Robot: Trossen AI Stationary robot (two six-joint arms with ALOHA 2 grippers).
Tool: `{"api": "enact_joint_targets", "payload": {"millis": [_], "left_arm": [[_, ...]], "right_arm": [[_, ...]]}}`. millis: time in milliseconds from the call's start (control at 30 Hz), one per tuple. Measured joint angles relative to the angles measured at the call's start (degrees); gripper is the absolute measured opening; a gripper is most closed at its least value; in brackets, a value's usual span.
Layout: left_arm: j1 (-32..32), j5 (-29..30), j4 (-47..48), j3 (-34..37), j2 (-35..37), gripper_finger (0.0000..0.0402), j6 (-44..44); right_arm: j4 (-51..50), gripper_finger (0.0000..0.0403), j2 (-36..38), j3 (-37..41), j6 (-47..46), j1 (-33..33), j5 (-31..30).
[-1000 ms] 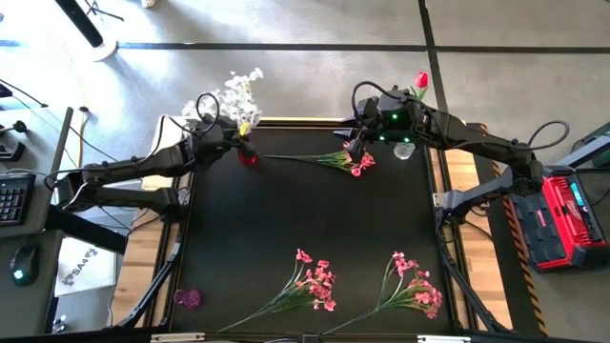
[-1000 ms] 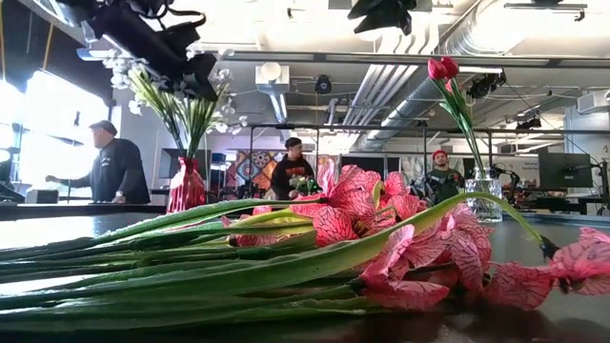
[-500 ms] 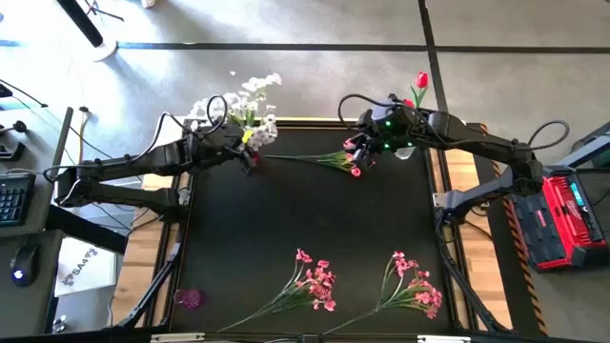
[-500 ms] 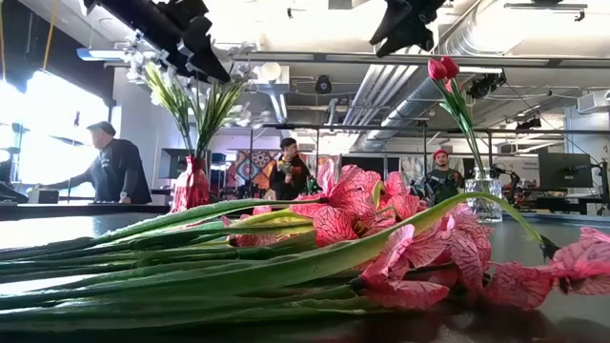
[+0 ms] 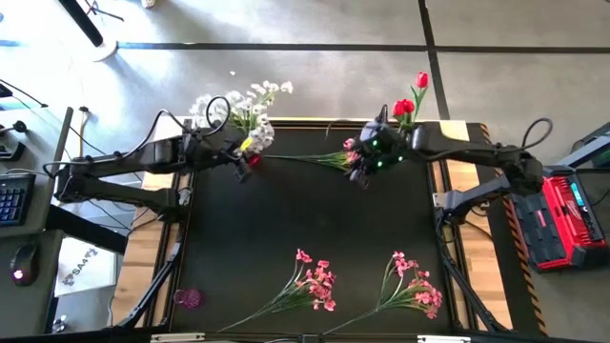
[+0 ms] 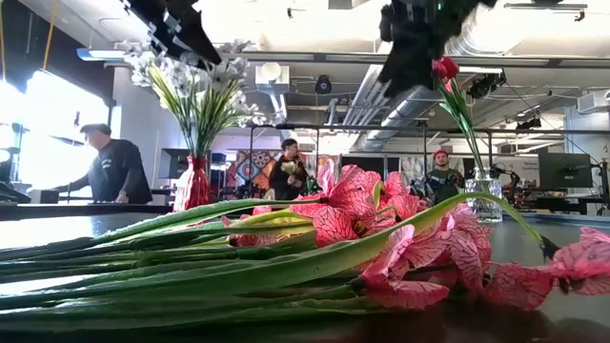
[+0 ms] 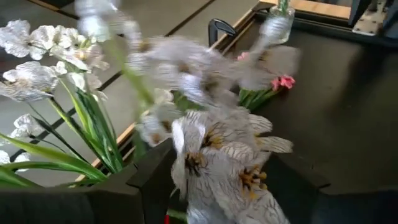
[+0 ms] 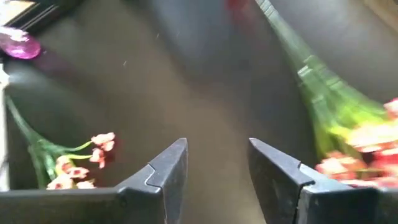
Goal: Sort flowers into vase by color
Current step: Put the white flowers into the red vase, then adjust the violet vase
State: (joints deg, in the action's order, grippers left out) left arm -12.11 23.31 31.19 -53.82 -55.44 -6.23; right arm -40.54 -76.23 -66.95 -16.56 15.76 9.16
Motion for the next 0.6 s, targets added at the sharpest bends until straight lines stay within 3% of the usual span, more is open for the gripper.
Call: {"api": "enact_joint_targets", "payload": {"millis": [233, 600], "left_arm": [[2.16, 1.09, 7.31, -4.67, 0.00, 0.0207, -1.72], [2.84, 2.54, 14.83, -10.96, -0.04, 0.0207, -1.72]], "right_arm": [[10.20, 0.0154, -0.02, 10.05, -7.95, -3.83, 3.31], [11.43, 0.0154, 0.02, 11.44, -10.62, -7.27, 3.01]]}}
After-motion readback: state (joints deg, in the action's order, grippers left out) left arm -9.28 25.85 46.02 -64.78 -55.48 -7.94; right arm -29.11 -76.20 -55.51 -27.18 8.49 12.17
